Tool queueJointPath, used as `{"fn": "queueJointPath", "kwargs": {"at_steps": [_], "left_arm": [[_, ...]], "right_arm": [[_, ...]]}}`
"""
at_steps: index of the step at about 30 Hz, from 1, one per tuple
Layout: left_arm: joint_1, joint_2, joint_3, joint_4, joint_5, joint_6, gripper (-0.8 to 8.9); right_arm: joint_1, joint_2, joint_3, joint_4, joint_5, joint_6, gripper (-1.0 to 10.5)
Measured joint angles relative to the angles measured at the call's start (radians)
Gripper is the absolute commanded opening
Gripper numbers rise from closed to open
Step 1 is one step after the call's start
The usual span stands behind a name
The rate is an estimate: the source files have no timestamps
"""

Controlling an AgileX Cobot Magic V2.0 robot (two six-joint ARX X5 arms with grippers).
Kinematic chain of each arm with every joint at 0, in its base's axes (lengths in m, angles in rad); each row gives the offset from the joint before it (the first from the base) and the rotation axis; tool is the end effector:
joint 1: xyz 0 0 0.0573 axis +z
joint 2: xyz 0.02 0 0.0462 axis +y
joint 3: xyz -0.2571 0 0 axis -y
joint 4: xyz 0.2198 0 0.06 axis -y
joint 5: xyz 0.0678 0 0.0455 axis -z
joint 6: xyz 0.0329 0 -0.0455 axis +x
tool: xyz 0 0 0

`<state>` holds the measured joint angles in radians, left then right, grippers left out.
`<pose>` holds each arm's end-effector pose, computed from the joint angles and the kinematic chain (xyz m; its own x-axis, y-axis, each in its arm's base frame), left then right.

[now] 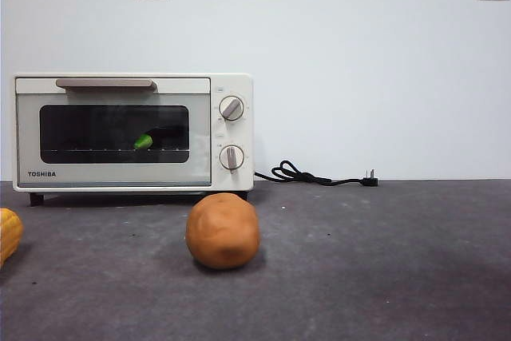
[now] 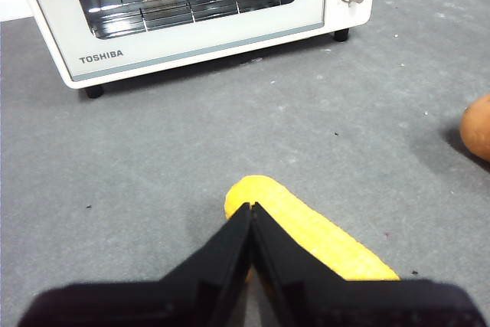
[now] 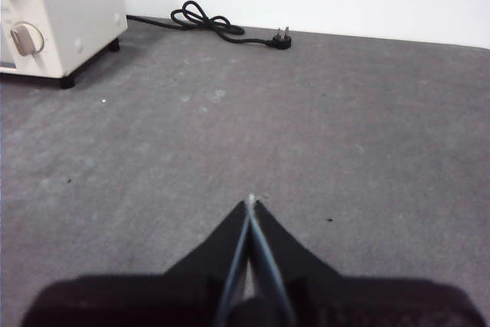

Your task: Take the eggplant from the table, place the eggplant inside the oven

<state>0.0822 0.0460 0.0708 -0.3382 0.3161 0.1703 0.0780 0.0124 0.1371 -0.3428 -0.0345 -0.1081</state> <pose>0.0762 -0.0040 0.1502 0.9266 -0.2356 -0.2930 0.2656 0.9618 0.0668 0.0715 0.0067 0.1718 0.9701 0.1104 -0.2162 -0.1341 0.9861 -0.0979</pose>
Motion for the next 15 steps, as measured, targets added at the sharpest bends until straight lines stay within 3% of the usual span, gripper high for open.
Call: {"fn": "queueJointPath", "kwargs": {"at_steps": [15], "left_arm": [[0.0,0.0,0.0,0.0,0.0,0.0,-0.04]], "right_arm": [[0.0,0.0,-0.078,0.061,0.0,0.003,0.0]]}}
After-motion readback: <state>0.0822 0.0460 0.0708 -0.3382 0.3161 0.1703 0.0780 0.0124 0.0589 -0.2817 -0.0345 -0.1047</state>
